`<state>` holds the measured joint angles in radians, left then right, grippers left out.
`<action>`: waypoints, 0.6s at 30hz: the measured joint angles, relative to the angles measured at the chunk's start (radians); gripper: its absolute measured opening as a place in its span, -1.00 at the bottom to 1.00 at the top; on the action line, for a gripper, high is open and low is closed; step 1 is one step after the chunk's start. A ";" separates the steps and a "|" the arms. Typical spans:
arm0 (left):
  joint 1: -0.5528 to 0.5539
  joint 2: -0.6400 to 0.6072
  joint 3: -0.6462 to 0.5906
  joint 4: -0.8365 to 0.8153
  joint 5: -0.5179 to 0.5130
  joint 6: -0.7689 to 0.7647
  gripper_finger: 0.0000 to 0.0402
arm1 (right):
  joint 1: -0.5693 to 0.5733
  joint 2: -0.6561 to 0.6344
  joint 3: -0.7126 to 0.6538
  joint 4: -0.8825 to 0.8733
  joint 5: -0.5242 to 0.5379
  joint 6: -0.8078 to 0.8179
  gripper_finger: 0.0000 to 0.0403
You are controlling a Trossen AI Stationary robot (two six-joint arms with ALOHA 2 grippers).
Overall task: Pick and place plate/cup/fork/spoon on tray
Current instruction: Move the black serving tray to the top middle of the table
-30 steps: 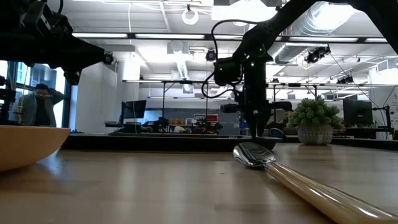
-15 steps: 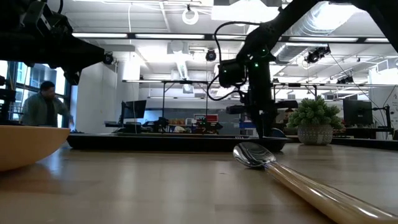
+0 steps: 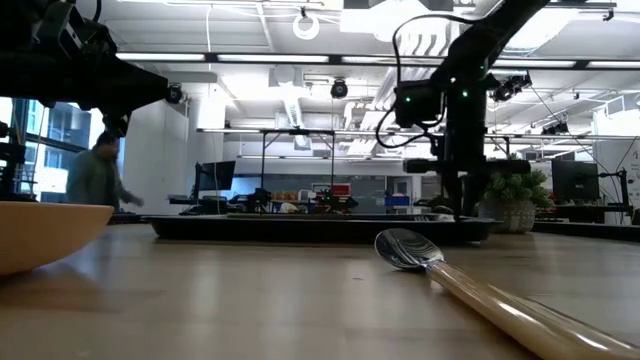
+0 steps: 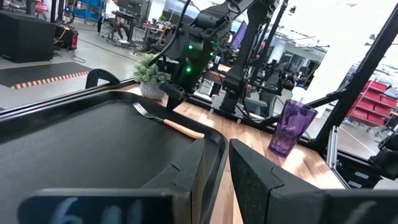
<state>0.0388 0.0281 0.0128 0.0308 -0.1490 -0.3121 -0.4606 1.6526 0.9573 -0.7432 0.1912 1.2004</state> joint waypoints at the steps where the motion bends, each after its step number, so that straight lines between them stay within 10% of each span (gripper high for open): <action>1: 0.000 0.000 0.000 0.000 0.000 0.000 -0.68 | 0.000 -0.001 -0.009 0.013 -0.001 -0.001 -0.90; 18: 0.000 0.000 0.000 0.000 0.000 -0.001 -0.68 | -0.104 0.004 -0.029 0.135 -0.053 -0.194 -0.91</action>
<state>0.0390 0.0281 0.0128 0.0311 -0.1493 -0.3134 -0.5645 1.6562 0.9278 -0.6086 0.1379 1.0061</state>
